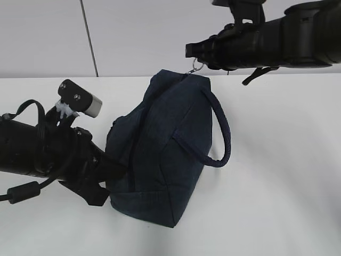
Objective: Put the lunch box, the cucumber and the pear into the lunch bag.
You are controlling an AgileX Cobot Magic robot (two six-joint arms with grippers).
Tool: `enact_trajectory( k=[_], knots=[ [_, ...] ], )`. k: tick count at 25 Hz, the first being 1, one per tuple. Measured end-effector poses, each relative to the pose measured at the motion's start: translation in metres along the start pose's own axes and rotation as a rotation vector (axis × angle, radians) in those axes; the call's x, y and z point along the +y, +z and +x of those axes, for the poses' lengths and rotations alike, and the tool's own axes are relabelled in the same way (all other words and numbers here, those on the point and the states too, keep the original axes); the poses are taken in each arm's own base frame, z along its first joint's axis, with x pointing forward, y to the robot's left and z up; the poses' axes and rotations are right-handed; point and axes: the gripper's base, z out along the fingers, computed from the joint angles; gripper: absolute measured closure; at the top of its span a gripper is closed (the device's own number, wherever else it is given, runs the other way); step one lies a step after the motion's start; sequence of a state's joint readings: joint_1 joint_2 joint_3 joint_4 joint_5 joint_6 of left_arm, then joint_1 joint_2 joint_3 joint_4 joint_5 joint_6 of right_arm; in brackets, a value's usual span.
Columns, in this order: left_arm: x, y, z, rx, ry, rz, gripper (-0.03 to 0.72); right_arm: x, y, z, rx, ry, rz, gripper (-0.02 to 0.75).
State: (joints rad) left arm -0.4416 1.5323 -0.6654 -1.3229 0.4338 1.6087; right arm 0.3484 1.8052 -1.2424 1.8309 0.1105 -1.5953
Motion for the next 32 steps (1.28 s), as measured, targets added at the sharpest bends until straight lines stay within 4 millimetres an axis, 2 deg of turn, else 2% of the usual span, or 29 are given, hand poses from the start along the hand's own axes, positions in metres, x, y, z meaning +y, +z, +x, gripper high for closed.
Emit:
enact_trajectory(
  k=[4, 8, 12, 20, 26, 32],
  knots=[
    [0.000, 0.000, 0.000, 0.000, 0.000, -0.003, 0.699, -0.038, 0.026, 0.013, 0.042, 0.125, -0.028, 0.732],
    [0.002, 0.000, 0.000, -0.002, -0.005, -0.018, 0.699, -0.057, 0.046, 0.027, 0.081, 0.201, -0.058, 0.732],
    [0.002, 0.000, 0.000, -0.002, -0.005, -0.026, 0.699, -0.065, 0.058, 0.042, 0.120, 0.249, -0.073, 0.732],
    [0.003, 0.001, 0.000, -0.002, -0.012, -0.042, 0.699, -0.068, 0.060, 0.043, 0.122, 0.268, -0.046, 0.732],
    [0.005, 0.001, -0.001, -0.007, -0.026, -0.066, 0.700, -0.075, 0.068, 0.055, 0.154, 0.347, -0.052, 0.732],
    [0.006, 0.001, -0.001, -0.006, -0.027, -0.076, 0.700, -0.080, 0.069, 0.061, 0.179, 0.332, -0.065, 0.732]
  ],
)
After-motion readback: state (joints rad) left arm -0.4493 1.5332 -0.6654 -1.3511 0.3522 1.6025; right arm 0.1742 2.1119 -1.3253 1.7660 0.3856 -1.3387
